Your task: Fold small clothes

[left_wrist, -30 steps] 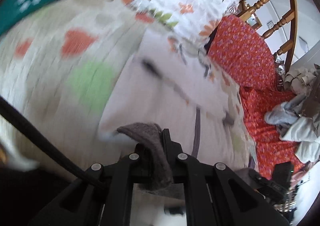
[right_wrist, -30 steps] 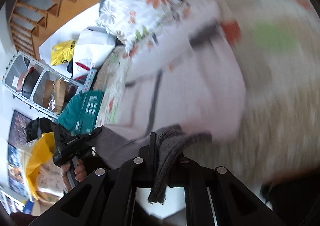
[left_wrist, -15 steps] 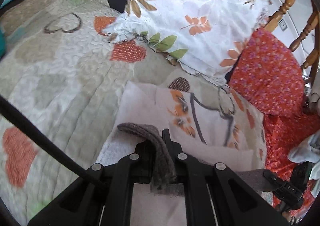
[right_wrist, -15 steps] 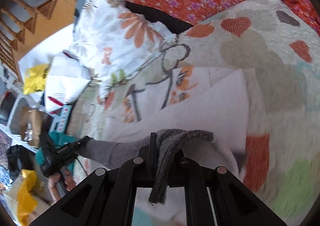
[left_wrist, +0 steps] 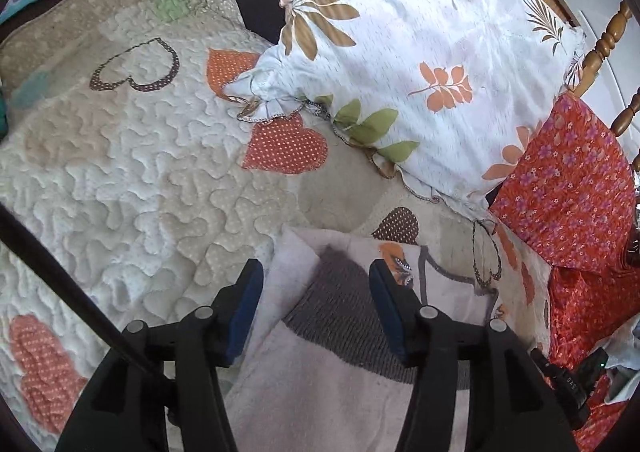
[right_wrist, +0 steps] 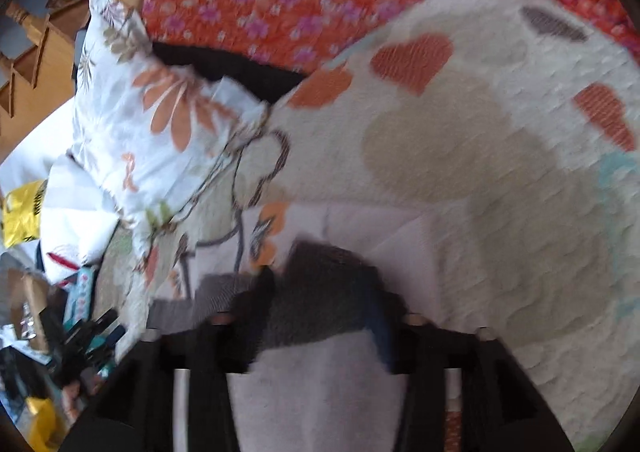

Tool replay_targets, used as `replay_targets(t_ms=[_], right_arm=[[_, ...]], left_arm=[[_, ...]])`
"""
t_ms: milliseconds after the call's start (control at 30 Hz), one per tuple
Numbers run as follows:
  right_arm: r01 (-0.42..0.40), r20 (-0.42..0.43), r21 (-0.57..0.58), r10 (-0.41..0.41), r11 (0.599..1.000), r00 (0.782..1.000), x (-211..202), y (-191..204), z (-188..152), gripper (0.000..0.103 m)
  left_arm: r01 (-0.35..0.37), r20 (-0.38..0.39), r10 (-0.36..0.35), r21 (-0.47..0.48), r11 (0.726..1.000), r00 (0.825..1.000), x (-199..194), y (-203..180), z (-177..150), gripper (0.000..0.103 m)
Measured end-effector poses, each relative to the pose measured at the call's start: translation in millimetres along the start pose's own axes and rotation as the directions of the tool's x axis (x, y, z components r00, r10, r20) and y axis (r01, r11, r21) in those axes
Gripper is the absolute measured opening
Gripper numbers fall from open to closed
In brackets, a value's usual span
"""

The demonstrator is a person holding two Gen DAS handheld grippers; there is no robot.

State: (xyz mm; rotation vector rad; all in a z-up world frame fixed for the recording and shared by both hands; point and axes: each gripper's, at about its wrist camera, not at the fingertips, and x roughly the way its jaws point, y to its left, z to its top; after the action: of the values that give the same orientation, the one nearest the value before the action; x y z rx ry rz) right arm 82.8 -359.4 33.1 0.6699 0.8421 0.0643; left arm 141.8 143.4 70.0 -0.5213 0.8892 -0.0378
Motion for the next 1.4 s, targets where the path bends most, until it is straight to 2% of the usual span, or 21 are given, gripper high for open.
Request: replay_targets(t_ms=[167,267,467,500,533,567,633,767,833,900,1000,1133,1233,1400], right_arm=[[0.04,0.036,-0.026,-0.039,0.999,0.999,-23.2,3.3,-4.3,0.057],[0.051,0.013,-0.019,-0.051,0.998,0.999,-30.5,2.7,-15.2,0.057],[0.033,-0.001,-0.022,-0.033,0.999,0.999,-53.0,4.1,-33.9,0.057],[0.041,0.001,-0.033,-0.041,0.999,0.999,-57.1,5.3,-36.4,0.057],[0.05,0.003,-0.043,-0.05,0.998,0.999,-60.5,6.5,-38.7,0.057],[0.061,0.003,-0.054,-0.061,0.997,0.998,-63.4,7.8,-41.2,0.057],[0.099,0.0,-0.075,-0.1,0.992,0.995,-68.0,8.1,-46.1,0.057],[0.184,0.003,-0.073,-0.184,0.98,0.983,-73.5,-6.6,-51.0,0.057],[0.235,0.012,-0.078,-0.235,0.969,0.972,-76.8,-17.4,-52.0,0.057],[0.278,0.019,-0.083,-0.278,0.957,0.961,-81.3,-26.7,-53.1,0.057],[0.289,0.021,-0.083,-0.289,0.954,0.957,-91.6,-34.4,-56.9,0.057],[0.295,0.035,-0.105,-0.293,0.95,0.956,-105.2,-31.9,-66.8,0.058],[0.277,0.041,-0.116,-0.274,0.954,0.961,-111.9,-24.6,-75.8,0.06],[0.259,0.038,-0.158,-0.256,0.953,0.966,-112.7,-11.3,-89.5,0.064]], left_arm=[[-0.011,-0.014,0.011,0.036,0.999,1.0,-12.8,-0.6,-12.2,0.06],[-0.03,-0.041,0.033,0.073,0.997,0.999,-20.0,3.3,-26.7,0.069],[-0.084,-0.14,0.11,0.184,0.979,0.984,-6.1,13.0,-57.8,0.07],[-0.096,-0.158,0.134,0.224,0.97,0.978,0.2,12.5,-63.0,0.059],[-0.123,-0.165,0.168,0.255,0.959,0.972,4.1,12.2,-66.0,0.043],[-0.155,-0.168,0.207,0.277,0.948,0.964,7.0,13.8,-68.6,0.02],[-0.162,-0.147,0.201,0.24,0.957,0.968,1.1,21.0,-66.5,0.02],[-0.211,-0.036,0.222,0.199,0.957,0.974,-29.7,26.8,-59.7,0.02],[-0.198,0.009,0.2,0.19,0.962,0.98,-45.3,24.6,-58.3,0.029],[-0.188,0.059,0.18,0.198,0.962,0.982,-62.0,18.9,-60.3,0.052],[-0.19,0.154,0.155,0.252,0.949,0.976,-89.3,2.1,-71.8,0.061],[-0.19,0.241,0.118,0.303,0.934,0.963,-115.0,-20.3,-91.8,0.075],[-0.159,0.245,0.084,0.305,0.939,0.966,-127.2,-25.4,-109.0,0.081],[-0.102,0.147,0.063,0.272,0.957,0.987,-122.6,-22.0,-153.4,0.081]])
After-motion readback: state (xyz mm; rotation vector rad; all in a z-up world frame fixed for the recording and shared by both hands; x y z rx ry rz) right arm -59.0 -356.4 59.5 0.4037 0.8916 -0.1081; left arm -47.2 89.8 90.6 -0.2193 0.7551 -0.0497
